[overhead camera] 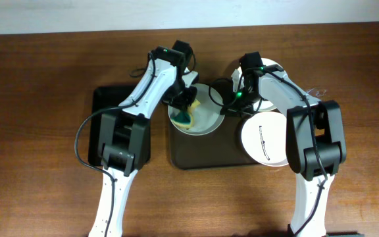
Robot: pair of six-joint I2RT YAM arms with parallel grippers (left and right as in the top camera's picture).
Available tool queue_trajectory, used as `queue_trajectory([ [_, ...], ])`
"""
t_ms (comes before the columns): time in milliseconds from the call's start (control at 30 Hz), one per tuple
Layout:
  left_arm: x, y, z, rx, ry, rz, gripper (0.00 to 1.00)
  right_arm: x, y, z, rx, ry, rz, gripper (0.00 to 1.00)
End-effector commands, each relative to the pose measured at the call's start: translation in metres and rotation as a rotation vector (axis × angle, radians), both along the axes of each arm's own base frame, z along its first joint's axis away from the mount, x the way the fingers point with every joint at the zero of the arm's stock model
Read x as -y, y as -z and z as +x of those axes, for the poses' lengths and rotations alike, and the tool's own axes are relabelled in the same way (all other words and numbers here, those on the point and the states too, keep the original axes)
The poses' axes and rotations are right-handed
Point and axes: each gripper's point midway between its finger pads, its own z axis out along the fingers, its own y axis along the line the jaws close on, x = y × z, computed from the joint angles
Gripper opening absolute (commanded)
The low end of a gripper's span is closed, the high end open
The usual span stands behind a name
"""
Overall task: Clean dirty plates on tray and stack at the side
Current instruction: 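Scrub the white plate with the sponge while the right gripper holds its rim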
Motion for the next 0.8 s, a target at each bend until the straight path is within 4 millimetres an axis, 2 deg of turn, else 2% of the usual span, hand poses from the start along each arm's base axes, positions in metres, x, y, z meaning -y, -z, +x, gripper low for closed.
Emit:
queue_trajectory([
  [0, -0.017, -0.001, 0.04, 0.101, -0.264, 0.047, 0.0, 0.002, 0.013, -0.008, -0.034, -0.001, -0.02, 0.04],
  [67, -0.01, -0.001, 0.038, 0.084, -0.386, 0.039, 0.0, 0.002, 0.013, -0.008, -0.034, -0.002, -0.021, 0.04],
  [200, 0.015, 0.0, 0.025, 0.077, -0.34, 0.04, 0.0, 0.002, 0.013, -0.008, -0.034, -0.002, -0.02, 0.04],
  [267, 0.047, -0.001, 0.009, 0.059, -0.205, -0.018, 0.0, 0.002, 0.013, -0.008, -0.034, -0.002, -0.02, 0.04],
  [400, 0.086, -0.009, -0.007, 0.043, 0.036, -0.172, 0.0, 0.001, 0.013, -0.009, -0.034, -0.005, -0.022, 0.04],
  [467, 0.078, -0.01, 0.0, 0.046, 0.027, -0.188, 0.0, -0.001, 0.014, -0.01, -0.034, -0.01, -0.027, 0.04],
  [500, 0.067, -0.01, 0.01, 0.054, -0.019, -0.184, 0.0, 0.0, 0.014, -0.01, -0.033, -0.011, -0.032, 0.04],
  [533, 0.051, -0.007, 0.02, 0.063, -0.109, -0.143, 0.0, 0.0, 0.014, -0.01, -0.033, -0.011, -0.032, 0.04],
  [633, -0.022, 0.0, 0.045, 0.094, -0.552, 0.068, 0.0, 0.0, 0.014, -0.01, -0.033, -0.011, -0.032, 0.04],
  [700, -0.045, 0.001, 0.044, 0.049, -0.735, 0.098, 0.0, 0.0, 0.014, -0.01, -0.031, -0.011, -0.032, 0.04],
  [767, -0.048, 0.003, 0.026, -0.031, -0.767, 0.123, 0.0, 0.0, 0.014, -0.009, -0.03, -0.011, -0.035, 0.04],
])
